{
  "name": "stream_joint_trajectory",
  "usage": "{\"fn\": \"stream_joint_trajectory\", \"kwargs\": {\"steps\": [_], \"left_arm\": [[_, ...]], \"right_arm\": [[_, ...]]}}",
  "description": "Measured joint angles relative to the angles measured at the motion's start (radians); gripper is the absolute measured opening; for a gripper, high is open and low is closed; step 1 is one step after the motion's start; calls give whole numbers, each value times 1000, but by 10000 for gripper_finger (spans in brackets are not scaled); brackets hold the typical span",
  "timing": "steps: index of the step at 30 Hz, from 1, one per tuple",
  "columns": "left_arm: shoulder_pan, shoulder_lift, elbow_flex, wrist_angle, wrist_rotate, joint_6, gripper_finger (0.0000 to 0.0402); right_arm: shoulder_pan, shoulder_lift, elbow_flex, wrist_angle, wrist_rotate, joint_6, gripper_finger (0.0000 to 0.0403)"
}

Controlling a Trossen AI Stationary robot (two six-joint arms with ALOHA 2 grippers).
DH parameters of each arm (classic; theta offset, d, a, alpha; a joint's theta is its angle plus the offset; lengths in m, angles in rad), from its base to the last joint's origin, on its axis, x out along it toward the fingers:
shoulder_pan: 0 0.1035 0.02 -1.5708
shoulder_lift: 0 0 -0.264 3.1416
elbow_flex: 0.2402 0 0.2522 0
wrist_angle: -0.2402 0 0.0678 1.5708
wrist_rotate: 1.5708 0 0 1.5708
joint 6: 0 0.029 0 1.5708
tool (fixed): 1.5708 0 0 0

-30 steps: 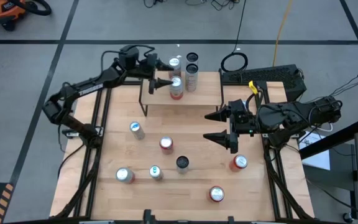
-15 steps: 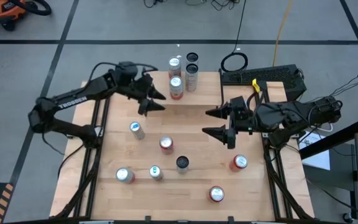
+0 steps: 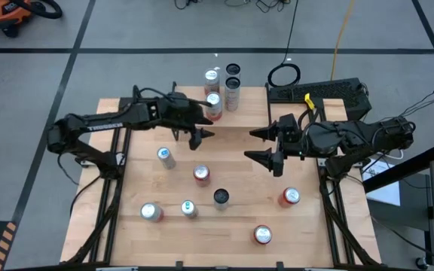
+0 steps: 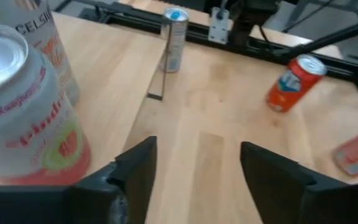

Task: Place canned beverage on shelf
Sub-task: Put the right pink-white soda can aligned with the other pink-white on the shelf

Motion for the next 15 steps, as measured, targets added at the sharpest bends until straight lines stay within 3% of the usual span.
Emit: {"fn": "stream_joint_trajectory", "kwargs": {"steps": [7,15], "left_arm": [[-3,88,0,76,-77,1,150],[-7,141,-1,131,-170,10,99]], "right_arm": [[0,0,0,-1,1,0,393],[0,0,0,-1,3,0,393]]}}
